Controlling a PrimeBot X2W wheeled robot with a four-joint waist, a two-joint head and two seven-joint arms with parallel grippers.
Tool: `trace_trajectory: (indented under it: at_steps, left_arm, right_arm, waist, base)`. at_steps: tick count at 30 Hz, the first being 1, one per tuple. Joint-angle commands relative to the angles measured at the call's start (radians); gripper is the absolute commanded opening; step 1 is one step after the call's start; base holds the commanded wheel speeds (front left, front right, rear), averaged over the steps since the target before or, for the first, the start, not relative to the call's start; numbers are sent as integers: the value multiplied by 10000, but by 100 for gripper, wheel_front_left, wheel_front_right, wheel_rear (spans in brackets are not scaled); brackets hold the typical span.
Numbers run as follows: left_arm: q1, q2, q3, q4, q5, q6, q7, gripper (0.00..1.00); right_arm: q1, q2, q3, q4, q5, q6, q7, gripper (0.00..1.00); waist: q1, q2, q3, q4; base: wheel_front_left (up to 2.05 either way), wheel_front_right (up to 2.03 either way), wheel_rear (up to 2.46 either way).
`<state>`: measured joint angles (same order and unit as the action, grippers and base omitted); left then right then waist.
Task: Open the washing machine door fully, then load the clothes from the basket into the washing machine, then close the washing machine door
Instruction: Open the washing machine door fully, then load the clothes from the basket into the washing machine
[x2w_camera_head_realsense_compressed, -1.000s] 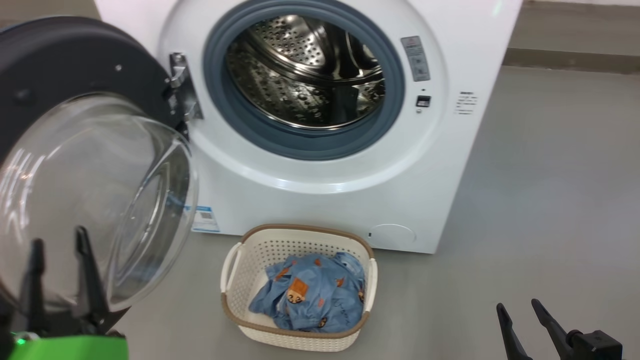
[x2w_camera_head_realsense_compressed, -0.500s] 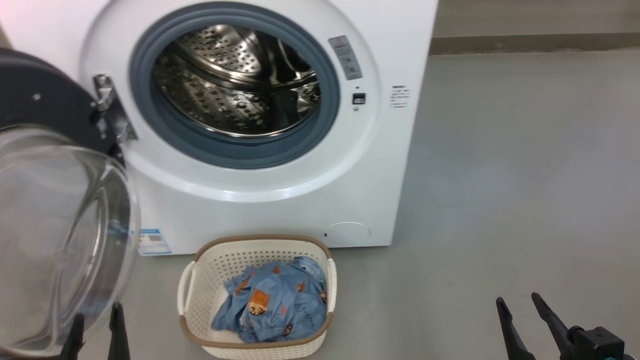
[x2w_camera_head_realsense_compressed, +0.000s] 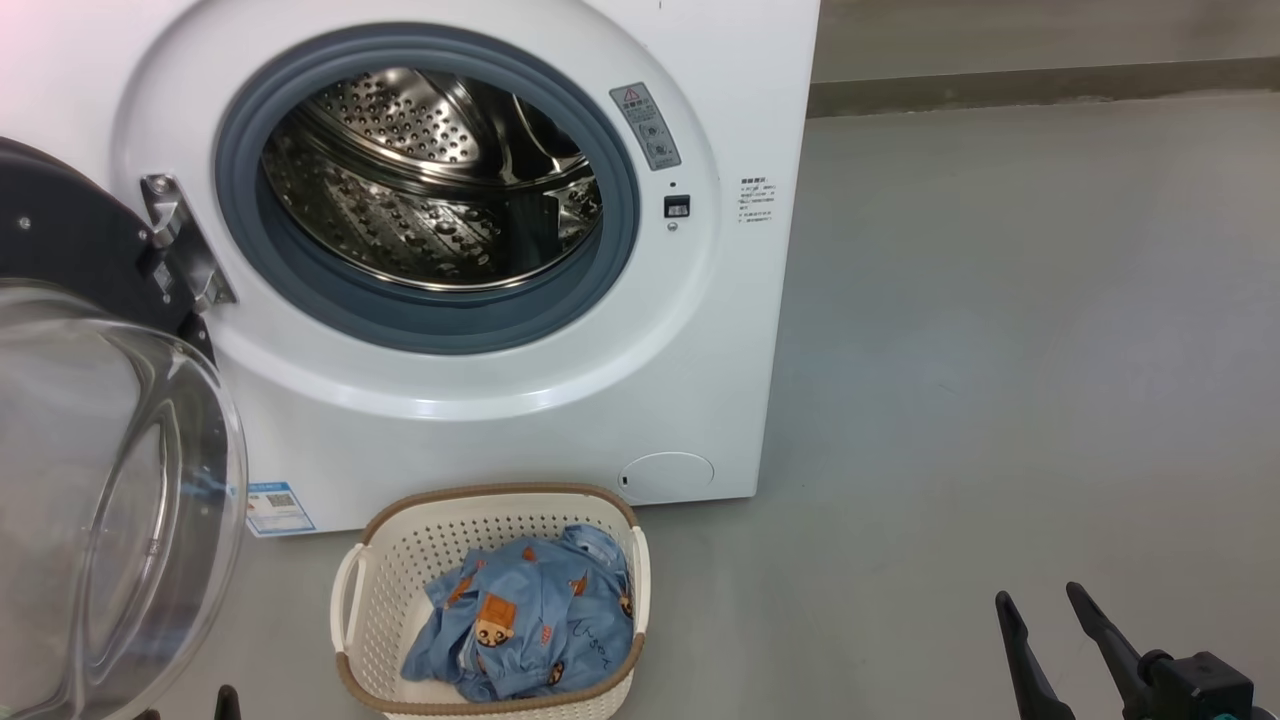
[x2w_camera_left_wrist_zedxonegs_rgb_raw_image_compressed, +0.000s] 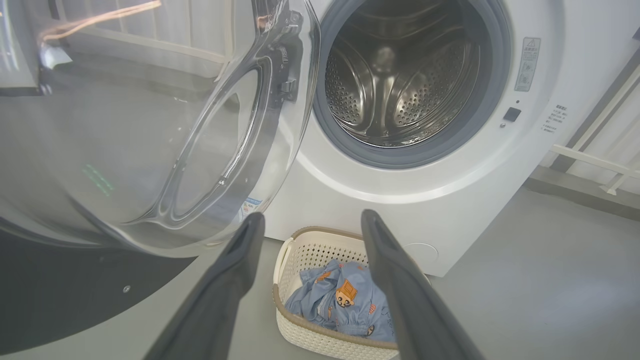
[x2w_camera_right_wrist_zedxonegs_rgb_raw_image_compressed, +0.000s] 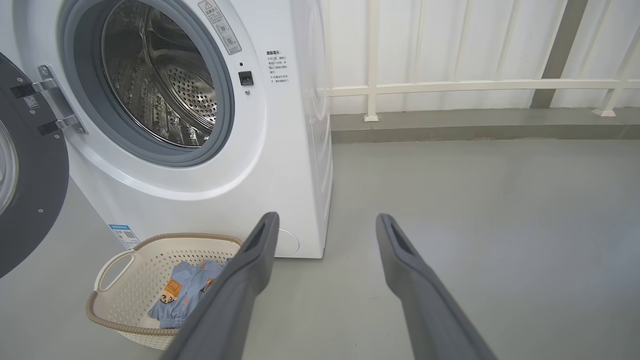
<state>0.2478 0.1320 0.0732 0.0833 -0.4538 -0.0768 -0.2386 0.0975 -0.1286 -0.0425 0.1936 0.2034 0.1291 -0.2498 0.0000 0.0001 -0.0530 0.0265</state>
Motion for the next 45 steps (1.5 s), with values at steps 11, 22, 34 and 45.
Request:
trace_trajectory:
  at_steps: [11,22,34,45]
  left_arm:
    - [-307,47,375,97,220,-134,-199,100]
    - [-278,-46,430,80,304,-152,-223,100]
    - [-230,-44,438,23,565,-30,-228,100]
    - [-315,32,459,116,679,-46,-230,100]
  right_arm:
    - [-342,-122,207,-233,-32,16,-120,100]
    - [-338,-130,206,-177,-35,16,-120,100]
    - [-382,-158,237,-136,-20,16,-120,100]
    - [-411,-135,222,-92,-80,16,-120,100]
  waist:
    - [0,-1,-84,167]
    - [0,-1,-58,301]
    - [0,-1,-47,287]
    - [0,-1,-40,326]
  base:
    - [0,0,0]
    - [0,0,0]
    - [0,0,0]
    - [0,0,0]
